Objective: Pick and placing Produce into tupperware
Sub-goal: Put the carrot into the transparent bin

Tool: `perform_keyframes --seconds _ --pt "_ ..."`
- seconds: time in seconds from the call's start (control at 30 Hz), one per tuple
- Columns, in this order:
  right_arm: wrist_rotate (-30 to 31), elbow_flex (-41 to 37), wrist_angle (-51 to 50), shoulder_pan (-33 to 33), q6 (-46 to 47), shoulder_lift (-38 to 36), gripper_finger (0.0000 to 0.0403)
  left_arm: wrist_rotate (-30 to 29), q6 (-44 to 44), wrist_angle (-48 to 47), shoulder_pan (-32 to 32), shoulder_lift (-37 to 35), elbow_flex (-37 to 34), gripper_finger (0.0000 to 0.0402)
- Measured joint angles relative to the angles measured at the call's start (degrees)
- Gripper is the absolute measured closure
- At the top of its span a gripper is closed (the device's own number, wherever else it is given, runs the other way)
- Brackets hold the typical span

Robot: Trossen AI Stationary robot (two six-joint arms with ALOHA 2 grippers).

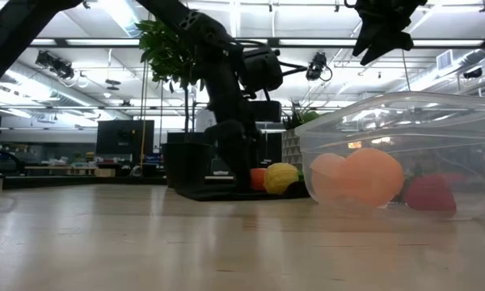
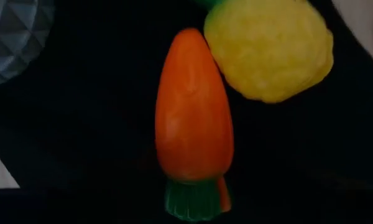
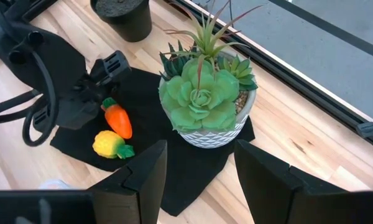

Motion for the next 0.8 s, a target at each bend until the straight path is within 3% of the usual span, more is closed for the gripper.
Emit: perform_keyframes --seconds 0.8 --pt "0.02 0.0 0.0 0.0 0.0 0.0 0.0208 -0.22 -0.06 1.51 0.02 -0.04 0.0 0.0232"
